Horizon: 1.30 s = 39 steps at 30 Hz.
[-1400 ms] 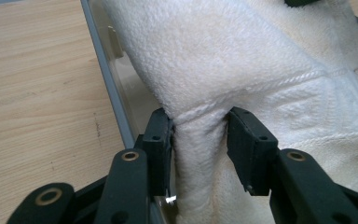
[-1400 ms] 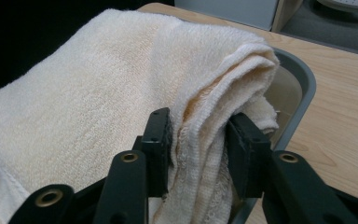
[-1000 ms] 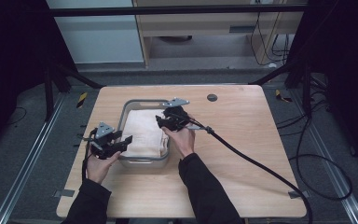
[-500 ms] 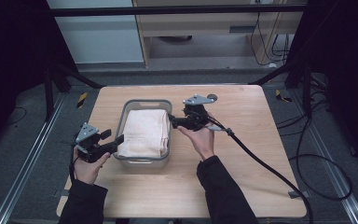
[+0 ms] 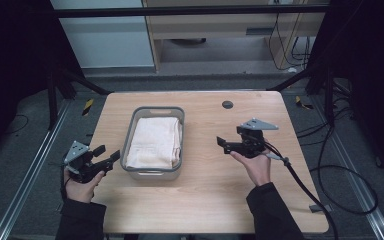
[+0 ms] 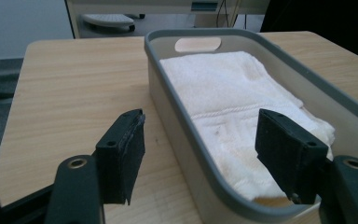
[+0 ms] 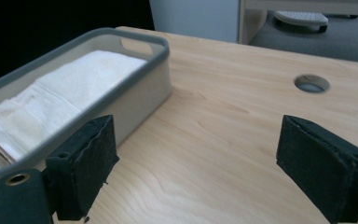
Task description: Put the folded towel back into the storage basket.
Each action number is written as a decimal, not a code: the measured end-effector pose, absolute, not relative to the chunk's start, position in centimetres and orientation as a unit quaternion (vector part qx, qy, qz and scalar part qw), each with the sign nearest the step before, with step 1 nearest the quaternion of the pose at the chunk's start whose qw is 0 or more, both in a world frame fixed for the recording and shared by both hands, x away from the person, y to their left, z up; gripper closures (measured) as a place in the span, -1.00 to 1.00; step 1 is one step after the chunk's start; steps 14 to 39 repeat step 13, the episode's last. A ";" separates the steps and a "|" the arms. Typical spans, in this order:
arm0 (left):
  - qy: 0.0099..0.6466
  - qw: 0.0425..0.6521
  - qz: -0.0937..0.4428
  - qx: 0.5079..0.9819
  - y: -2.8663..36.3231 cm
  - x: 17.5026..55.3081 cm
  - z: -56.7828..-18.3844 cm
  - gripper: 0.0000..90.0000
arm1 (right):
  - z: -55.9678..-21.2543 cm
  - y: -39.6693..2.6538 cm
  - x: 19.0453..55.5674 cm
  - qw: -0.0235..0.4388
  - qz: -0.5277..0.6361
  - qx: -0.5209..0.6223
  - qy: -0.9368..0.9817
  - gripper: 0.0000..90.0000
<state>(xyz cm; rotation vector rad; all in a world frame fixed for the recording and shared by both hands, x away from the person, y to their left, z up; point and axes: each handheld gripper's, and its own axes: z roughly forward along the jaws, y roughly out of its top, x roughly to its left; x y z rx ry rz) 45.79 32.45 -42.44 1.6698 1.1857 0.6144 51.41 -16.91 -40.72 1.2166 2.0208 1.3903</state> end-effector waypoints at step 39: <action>0.516 0.425 0.253 0.700 34.5 45.7 -45.7 -0.15 | -44.4 -24.2 47.6 0.211 0.487 0.472 0.704 -0.75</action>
